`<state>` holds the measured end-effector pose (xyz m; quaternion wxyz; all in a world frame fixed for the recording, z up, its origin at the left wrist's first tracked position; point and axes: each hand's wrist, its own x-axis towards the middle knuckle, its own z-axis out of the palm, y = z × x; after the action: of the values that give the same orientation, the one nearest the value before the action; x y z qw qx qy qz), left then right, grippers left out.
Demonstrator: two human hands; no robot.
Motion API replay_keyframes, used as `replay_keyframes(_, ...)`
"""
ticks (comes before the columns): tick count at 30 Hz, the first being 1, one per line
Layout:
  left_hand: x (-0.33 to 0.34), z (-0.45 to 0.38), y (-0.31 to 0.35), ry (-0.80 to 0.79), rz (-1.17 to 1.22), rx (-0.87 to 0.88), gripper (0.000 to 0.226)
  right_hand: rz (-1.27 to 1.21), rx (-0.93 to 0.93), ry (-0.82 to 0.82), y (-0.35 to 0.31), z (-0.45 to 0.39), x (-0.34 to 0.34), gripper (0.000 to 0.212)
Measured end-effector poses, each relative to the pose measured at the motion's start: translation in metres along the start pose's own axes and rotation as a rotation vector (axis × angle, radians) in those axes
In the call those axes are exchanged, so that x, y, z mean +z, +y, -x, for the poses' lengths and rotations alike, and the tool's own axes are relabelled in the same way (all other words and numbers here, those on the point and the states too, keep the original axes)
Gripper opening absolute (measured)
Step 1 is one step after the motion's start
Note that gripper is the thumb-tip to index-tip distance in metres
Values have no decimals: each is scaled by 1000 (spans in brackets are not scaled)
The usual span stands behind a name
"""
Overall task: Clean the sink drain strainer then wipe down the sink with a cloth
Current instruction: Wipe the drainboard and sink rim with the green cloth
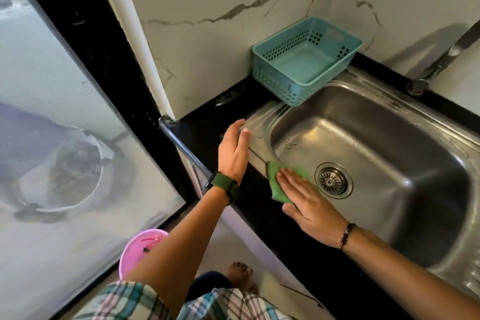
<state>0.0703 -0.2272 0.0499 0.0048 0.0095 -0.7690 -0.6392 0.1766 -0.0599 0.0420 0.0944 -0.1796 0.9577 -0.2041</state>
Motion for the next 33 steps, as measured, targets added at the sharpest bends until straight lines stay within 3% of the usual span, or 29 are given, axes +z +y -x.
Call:
replay_keyframes(8, 2, -4, -4, -35, 112, -3, 61, 29, 144, -6, -4, -141, 2, 60)
replay_keyframes(12, -1, -6, -10, -24, 176, -39, 57, -45, 149, -28, -9, -129, 2, 54)
replay_keyframes(17, -6, -10, -18, -16, 360, -86, 48, -260, 100, -83, -13, -46, -14, 49)
replay_keyframes(20, -6, -11, -19, -27, 378, -80, 43, -210, 55, -131, -7, -25, -20, 50)
replay_keyframes(24, -5, -12, -21, -24, 395, -62, 39, -56, 38, -152, -8, -63, -14, 53)
replay_keyframes(27, -3, -13, -21, -15, 406, -51, 51, 14, 72, -82, -12, -118, -7, 53)
replay_keyframes(30, -2, -10, -22, -26, 401, -33, 63, -1, 114, 17, -15, -153, -1, 52)
replay_keyframes(33, -3, -11, -21, -7, 416, -53, 64, -77, 134, 16, -18, -149, 3, 49)
